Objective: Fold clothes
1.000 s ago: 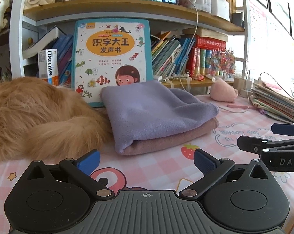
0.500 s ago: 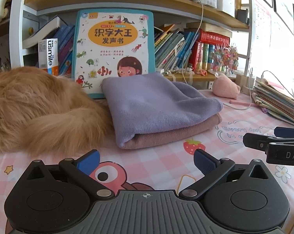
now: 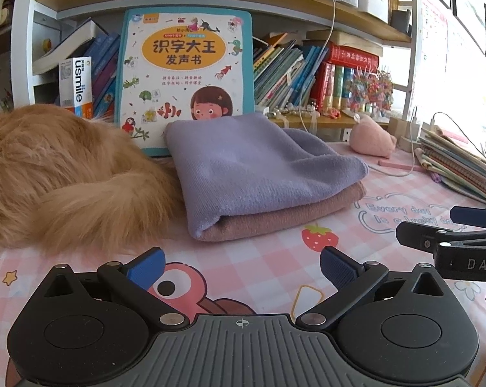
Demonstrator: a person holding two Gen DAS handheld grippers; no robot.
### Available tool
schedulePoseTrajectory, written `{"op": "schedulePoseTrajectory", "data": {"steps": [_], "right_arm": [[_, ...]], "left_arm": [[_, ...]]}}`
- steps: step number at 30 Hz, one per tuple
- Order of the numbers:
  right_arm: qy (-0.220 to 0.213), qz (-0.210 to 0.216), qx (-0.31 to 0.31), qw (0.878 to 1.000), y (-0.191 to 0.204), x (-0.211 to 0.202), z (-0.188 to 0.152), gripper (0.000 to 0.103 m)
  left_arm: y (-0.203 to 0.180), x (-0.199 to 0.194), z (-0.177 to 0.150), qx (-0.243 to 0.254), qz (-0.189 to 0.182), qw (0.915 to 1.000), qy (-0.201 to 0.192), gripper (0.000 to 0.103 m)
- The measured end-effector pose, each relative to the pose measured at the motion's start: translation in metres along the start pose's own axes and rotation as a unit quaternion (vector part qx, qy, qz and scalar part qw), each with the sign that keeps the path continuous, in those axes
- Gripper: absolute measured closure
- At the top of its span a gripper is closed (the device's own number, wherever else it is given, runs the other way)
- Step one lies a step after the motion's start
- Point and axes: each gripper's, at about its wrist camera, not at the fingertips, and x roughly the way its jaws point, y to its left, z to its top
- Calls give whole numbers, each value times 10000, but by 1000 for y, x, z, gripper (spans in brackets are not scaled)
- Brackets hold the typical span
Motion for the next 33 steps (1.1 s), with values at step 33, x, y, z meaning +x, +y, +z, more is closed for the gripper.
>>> {"op": "schedulePoseTrajectory", "data": {"steps": [33], "right_arm": [[7, 48, -57, 10000, 2, 1, 1, 3]], "left_arm": [[-4, -2, -1, 129, 77, 9999, -77, 0]]}}
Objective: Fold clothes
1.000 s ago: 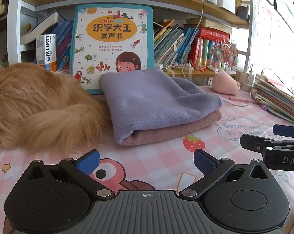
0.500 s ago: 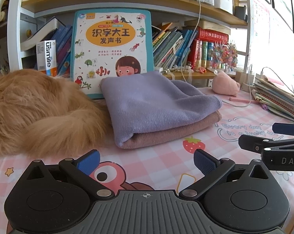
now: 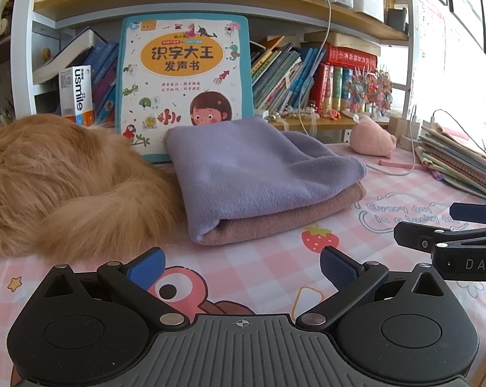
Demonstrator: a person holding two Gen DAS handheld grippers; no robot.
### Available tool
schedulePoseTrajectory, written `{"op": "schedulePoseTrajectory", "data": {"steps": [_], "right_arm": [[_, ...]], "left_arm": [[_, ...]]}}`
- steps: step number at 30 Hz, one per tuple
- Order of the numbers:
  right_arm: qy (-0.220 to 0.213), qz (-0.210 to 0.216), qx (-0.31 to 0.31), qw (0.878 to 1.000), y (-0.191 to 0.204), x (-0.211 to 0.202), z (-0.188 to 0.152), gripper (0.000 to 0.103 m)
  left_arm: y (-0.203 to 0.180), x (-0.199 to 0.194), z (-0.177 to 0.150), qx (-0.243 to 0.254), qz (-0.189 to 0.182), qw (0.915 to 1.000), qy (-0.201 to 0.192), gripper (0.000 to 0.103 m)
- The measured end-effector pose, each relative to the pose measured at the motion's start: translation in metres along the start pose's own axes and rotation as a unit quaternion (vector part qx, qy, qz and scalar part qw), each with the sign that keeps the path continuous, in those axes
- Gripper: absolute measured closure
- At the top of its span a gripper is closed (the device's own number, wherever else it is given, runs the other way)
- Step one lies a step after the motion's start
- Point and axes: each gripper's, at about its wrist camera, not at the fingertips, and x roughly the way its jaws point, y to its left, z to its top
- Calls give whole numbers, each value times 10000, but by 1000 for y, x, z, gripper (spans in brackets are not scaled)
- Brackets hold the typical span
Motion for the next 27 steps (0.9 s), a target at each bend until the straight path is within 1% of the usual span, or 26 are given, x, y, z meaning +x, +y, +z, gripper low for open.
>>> {"op": "schedulePoseTrajectory", "data": {"steps": [9, 27], "right_arm": [[29, 20, 4, 10000, -1, 1, 0, 3], [135, 79, 6, 9999, -1, 4, 0, 3]], "left_arm": [[0, 0, 0, 12, 2, 10000, -22, 0], [0, 3, 0, -34, -71, 9999, 74, 0]]}}
